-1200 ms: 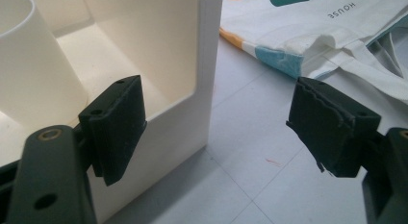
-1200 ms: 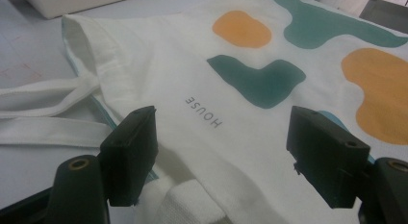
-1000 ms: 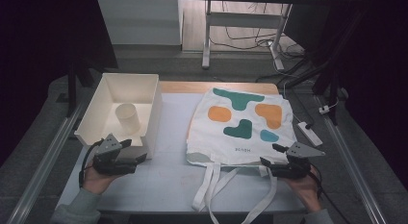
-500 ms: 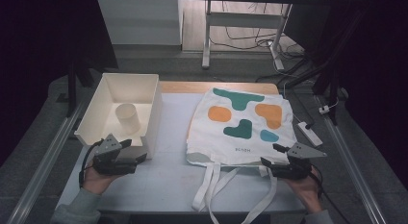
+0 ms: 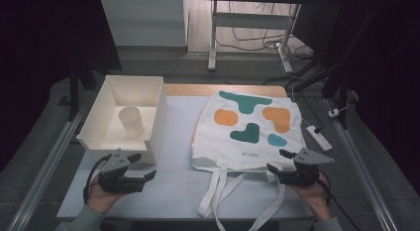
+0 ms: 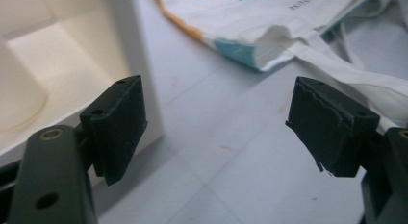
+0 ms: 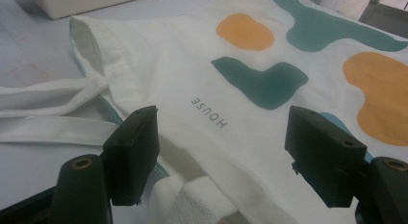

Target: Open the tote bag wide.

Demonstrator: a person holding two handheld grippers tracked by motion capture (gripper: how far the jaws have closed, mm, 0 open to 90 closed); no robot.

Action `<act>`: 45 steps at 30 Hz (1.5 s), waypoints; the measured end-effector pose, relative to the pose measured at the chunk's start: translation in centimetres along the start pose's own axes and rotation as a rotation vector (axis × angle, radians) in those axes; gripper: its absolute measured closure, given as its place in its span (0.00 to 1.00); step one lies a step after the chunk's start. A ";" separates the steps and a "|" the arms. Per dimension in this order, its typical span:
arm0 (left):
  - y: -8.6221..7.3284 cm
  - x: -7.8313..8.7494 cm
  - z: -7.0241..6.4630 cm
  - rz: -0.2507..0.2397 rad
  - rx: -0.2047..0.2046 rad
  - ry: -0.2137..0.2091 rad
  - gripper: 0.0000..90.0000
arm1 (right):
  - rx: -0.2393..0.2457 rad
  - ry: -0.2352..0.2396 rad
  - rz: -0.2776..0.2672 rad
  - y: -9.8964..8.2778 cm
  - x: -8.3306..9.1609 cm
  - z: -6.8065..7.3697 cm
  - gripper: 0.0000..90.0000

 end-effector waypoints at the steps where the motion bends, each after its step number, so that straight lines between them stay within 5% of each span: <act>1: 0.3 -0.2 -0.6 0.004 -0.020 -0.011 0.23 | -0.001 -0.002 -0.003 0.1 0.1 0.0 0.31; 5: 1.0 -1.1 -1.7 0.011 -0.055 -0.046 0.23 | 0.002 0.001 -0.002 0.1 0.0 0.0 0.31; 45: 5.7 -9.1 -2.9 0.040 -0.107 -0.157 0.26 | 0.028 0.032 -0.008 1.4 -1.3 1.4 0.32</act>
Point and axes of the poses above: each handheld gripper's, and its own axes: x roughly backward along the jaws, y roughly out of its top, z roughly to its left, the point moved 6 cm from there along -x, roughly forward along the jaws, and after that the axes turned 4 degrees about -z, right-handed, at the moved point
